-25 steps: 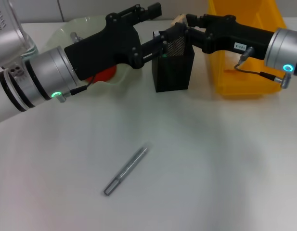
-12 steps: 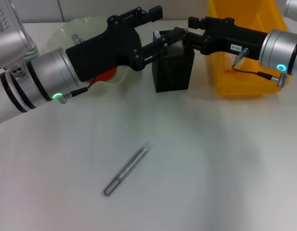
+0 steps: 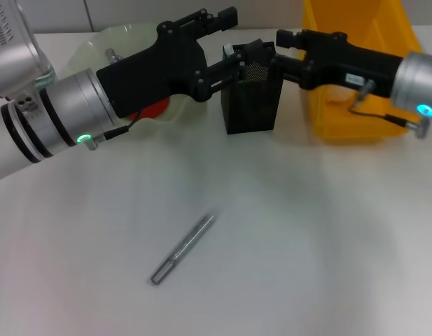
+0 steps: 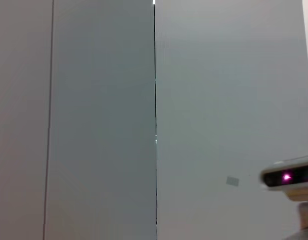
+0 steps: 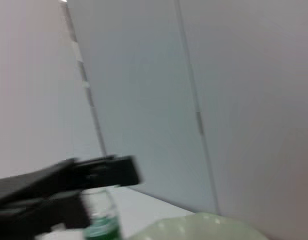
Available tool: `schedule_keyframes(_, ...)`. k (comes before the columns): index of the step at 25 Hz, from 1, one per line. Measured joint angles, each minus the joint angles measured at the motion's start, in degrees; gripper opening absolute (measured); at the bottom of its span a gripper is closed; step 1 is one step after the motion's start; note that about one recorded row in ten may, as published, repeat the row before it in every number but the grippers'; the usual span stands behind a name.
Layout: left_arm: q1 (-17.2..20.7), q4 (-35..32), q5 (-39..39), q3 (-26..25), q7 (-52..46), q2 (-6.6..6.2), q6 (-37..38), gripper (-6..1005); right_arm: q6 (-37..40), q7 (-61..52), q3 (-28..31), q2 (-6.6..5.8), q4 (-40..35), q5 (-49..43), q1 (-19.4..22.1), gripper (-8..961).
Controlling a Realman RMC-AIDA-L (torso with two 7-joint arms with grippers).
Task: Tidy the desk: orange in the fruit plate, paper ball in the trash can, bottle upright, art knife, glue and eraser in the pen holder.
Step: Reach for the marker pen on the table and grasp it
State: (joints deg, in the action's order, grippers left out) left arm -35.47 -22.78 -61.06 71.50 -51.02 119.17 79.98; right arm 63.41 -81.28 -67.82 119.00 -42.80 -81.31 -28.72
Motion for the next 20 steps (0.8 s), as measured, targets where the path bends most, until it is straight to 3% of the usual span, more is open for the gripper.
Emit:
schedule_keyframes(4,0.0,-0.5,0.1,0.4,-3.6,0.00,0.1,619,8.3,0.3,0.1,0.17,-6.8,0.3,7.4,573)
schedule_keyframes(5,0.2,-1.3,0.0,0.7,-4.9,0.00,0.1,619,13.3,1.3,0.9,0.19,-8.5,0.4,11.0,573)
schedule_keyframes(9,1.3,-7.2,-0.5,4.0,-11.1,-0.14,-2.0,619,21.8,3.8,4.2,0.20,-7.1,0.3,15.0,572)
schedule_keyframes(11,2.5,-12.7,-2.4,6.5,-16.6,-0.39,-5.2,619,26.4,5.1,7.4,0.16,-4.1,0.1,16.7,572)
schedule_keyframes(14,5.8,-27.6,-12.6,9.1,-31.9,-0.64,-10.8,619,31.6,5.5,13.2,-0.09,0.3,-1.4,18.5,573)
schedule_keyframes(20,10.2,-51.9,-31.1,10.5,-58.0,-0.55,-13.0,619,36.5,8.5,22.3,-0.36,5.8,-8.0,19.5,573)
